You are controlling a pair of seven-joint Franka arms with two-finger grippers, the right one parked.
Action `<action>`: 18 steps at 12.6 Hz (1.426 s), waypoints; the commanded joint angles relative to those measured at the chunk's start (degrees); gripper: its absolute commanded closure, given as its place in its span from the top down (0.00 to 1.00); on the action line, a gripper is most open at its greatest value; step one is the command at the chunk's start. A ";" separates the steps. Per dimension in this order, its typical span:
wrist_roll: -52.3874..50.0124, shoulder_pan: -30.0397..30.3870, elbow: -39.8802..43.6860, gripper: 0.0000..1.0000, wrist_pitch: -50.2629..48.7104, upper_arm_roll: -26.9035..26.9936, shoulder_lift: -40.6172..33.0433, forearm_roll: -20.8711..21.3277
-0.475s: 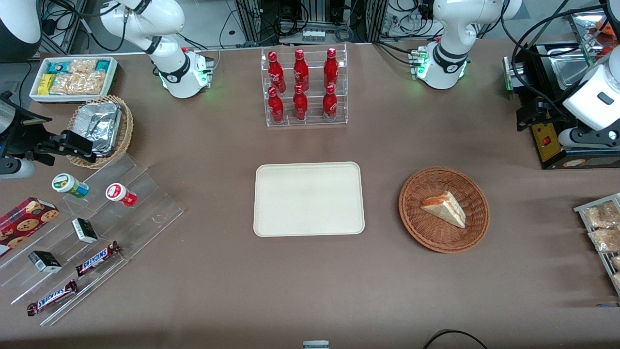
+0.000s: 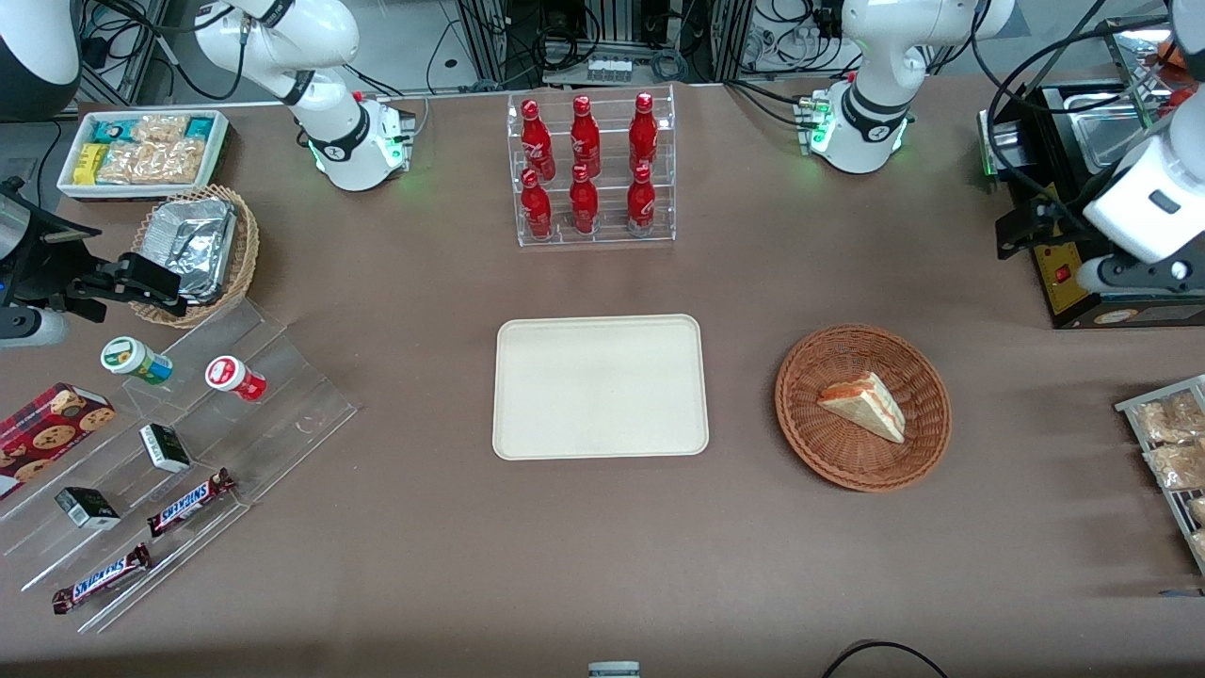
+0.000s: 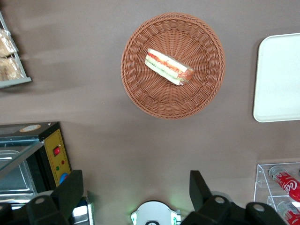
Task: Place sandwich from basket to tray
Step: 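Move the left gripper down over the wrapped sandwich in the wicker basket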
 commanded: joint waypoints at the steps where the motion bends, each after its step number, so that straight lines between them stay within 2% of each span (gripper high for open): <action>1: -7.94 -0.80 -0.51 1.00 2.19 0.26 4.16 -0.06; 6: -29.66 -0.80 -5.53 1.00 13.52 0.26 11.01 0.82; 8: -36.07 -0.62 -11.48 1.00 21.58 0.35 10.51 -0.24; 12: -55.49 -0.88 -20.72 1.00 36.18 0.26 10.59 -0.86; 18: -61.67 -1.15 -29.26 1.00 51.40 -1.31 11.72 -2.61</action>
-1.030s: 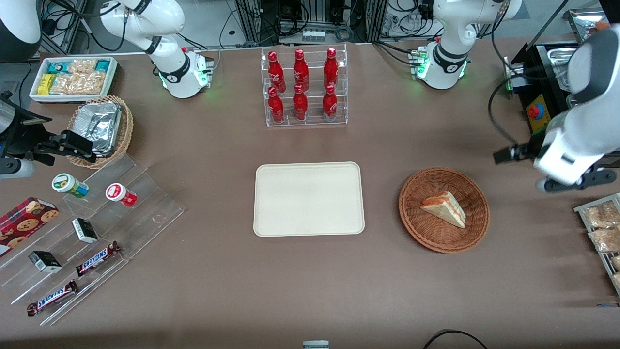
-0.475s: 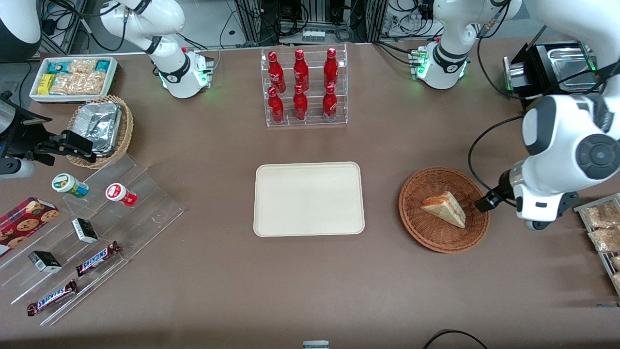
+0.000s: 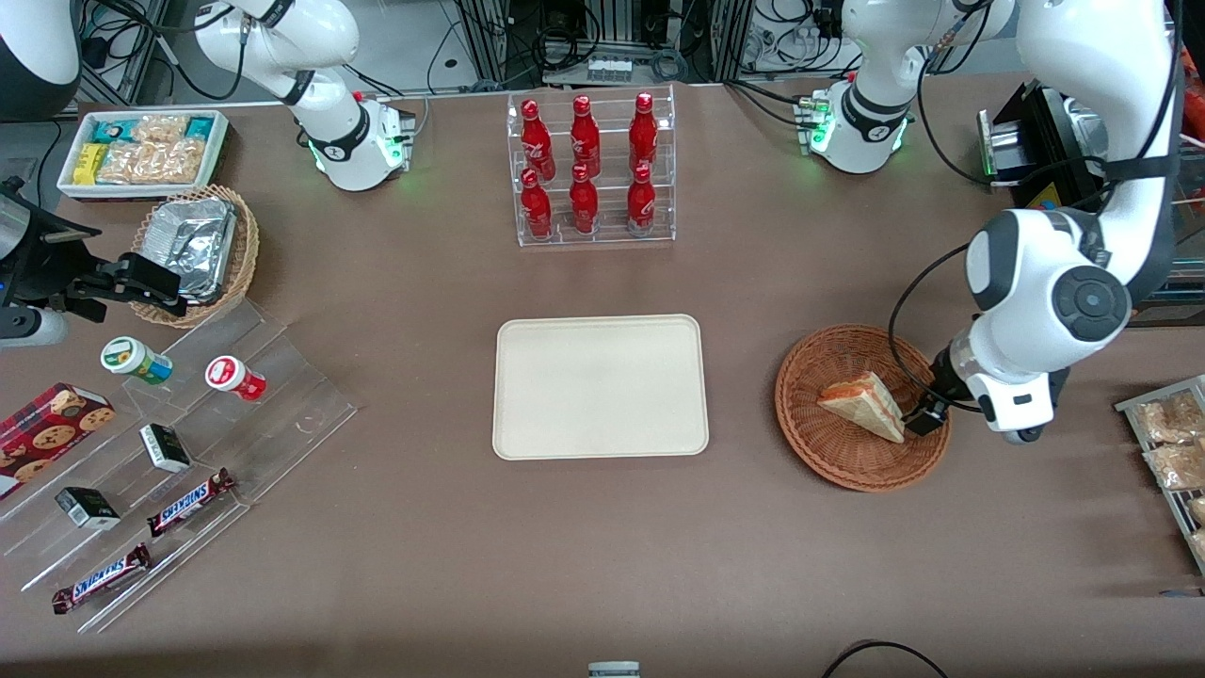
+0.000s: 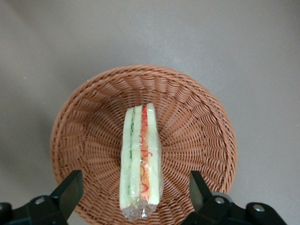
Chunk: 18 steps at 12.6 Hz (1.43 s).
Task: Place sandwich from basket to tray
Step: 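Close the left gripper on the sandwich's upright edge and lift it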
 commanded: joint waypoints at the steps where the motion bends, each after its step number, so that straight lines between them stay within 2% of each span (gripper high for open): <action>1: -3.20 -0.50 -3.38 1.00 4.42 -1.64 0.26 -0.86; 14: -8.48 -0.50 -7.08 0.98 10.93 -2.88 4.04 -0.51; 15: -9.18 -0.50 -7.08 0.85 10.93 -3.14 4.13 -0.51; 17: -10.51 -0.50 -6.56 0.36 10.67 -3.23 4.40 -0.51; 18: -10.51 -0.50 -6.47 0.15 10.41 -3.32 4.40 -0.51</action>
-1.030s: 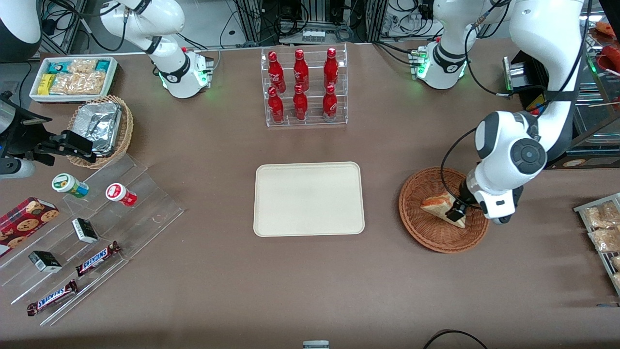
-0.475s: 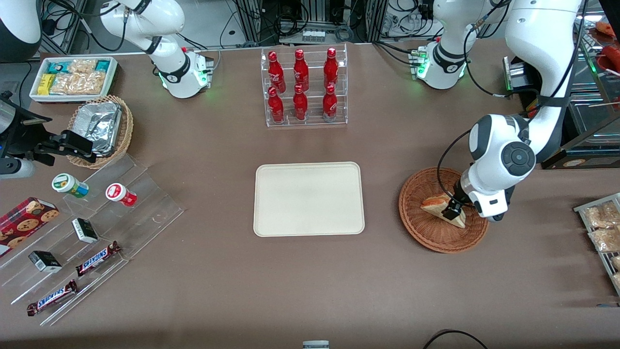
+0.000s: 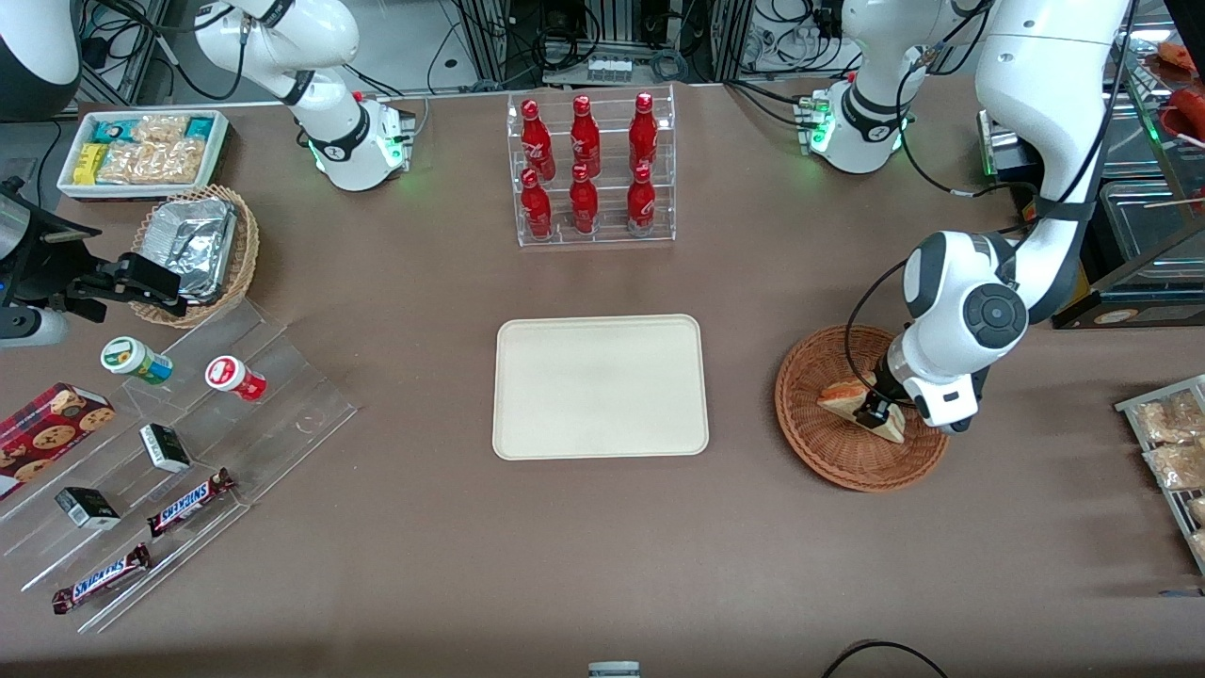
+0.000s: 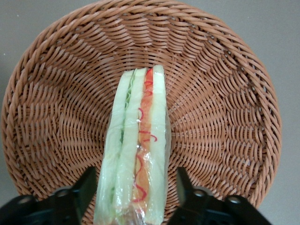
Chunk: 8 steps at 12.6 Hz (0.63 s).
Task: Place sandwich from basket to tray
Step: 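Close the left gripper on the sandwich's upright edge and lift it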
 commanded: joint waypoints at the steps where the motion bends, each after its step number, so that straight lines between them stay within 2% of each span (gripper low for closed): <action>1: -1.40 -0.35 0.69 0.00 0.14 -0.26 0.09 -0.26; 3: -0.96 -0.35 2.96 0.00 -2.75 -0.53 -1.31 0.00; 4: -0.44 -0.35 7.42 0.00 -10.95 -0.70 -2.80 0.44; 6: 3.42 -0.35 20.32 0.00 -30.88 -4.46 -2.38 1.75; 8: 3.79 -0.35 27.30 0.00 -38.61 -8.94 -2.46 3.86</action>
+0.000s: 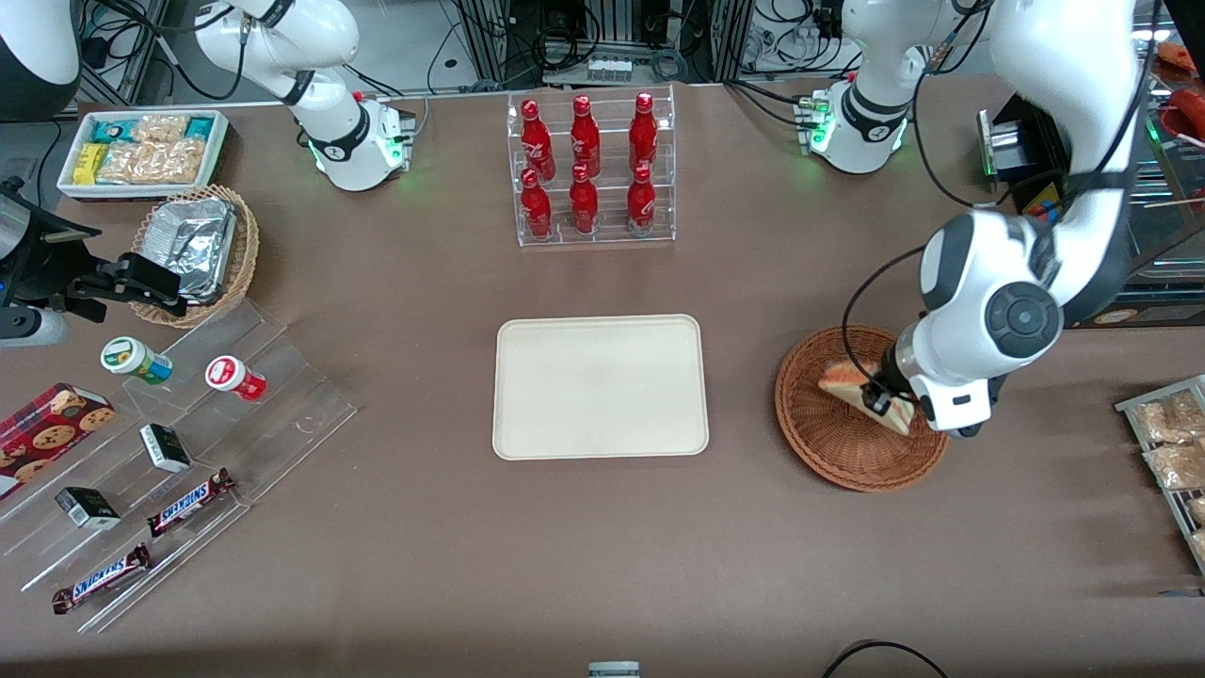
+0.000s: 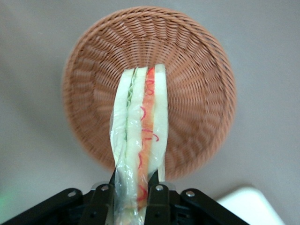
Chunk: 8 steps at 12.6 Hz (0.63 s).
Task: Place sandwich from basket to tray
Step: 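Carry the sandwich over the cream tray and lower it onto the tray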
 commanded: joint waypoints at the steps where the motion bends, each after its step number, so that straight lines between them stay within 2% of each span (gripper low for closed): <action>1: 0.84 -0.30 8.07 0.00 -6.41 -6.04 0.71 1.93; 5: 8.57 -0.30 8.79 0.00 -1.61 -17.11 3.51 5.87; 7: 8.84 -0.48 8.87 0.00 2.36 -21.60 8.07 11.04; 8: 8.84 -2.92 10.18 0.00 2.81 -22.84 11.23 15.16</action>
